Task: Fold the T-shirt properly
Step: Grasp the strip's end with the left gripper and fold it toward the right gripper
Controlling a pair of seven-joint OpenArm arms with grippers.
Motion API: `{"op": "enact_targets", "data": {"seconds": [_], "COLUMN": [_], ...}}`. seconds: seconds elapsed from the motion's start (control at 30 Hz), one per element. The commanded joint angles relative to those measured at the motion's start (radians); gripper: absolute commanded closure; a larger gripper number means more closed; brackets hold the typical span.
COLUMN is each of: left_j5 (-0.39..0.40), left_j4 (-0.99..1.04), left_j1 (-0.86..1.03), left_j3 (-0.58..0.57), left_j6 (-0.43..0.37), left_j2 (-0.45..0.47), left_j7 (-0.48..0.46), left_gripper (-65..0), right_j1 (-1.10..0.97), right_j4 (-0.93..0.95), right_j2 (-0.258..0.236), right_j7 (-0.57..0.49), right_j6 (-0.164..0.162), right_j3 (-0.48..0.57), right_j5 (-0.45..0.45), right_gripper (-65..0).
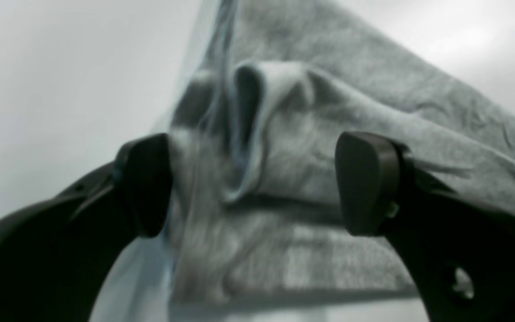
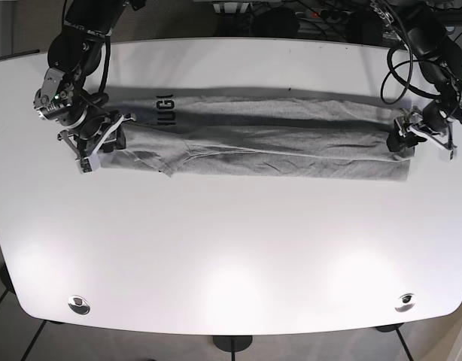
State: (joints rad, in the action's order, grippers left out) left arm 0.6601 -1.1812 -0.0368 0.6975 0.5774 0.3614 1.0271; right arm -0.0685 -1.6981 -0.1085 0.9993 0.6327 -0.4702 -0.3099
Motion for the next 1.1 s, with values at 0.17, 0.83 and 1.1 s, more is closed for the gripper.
{"op": "enact_targets", "data": {"seconds": [0.17, 0.83, 1.1], "left_j5": [-0.012, -0.018, -0.018], "left_j4": [0.002, -0.641, -0.563], "left_j1": [-0.012, 0.073, 0.073], "left_j3": [-0.020, -0.253, -0.477], "left_j6": [0.000, -0.007, -0.092], "left_j2": [0.001, -0.262, -0.333], "left_j7": [-0.008, 0.094, 0.088], "left_gripper": [-12.1, -4.9, -5.0], "right_j1": [-0.001, -0.044, -0.044], "right_j4": [-0.021, 0.177, 0.174], "right_j2": [-0.010, -0.013, -0.013], "right_j7": [-0.021, -0.104, -0.102], "right_j6": [0.006, -0.003, -0.003], "right_j3": [-0.002, 0.004, 0.004], "right_j5": [-0.010, -0.062, -0.065], "right_gripper": [-14.9, -8.6, -8.4]}}
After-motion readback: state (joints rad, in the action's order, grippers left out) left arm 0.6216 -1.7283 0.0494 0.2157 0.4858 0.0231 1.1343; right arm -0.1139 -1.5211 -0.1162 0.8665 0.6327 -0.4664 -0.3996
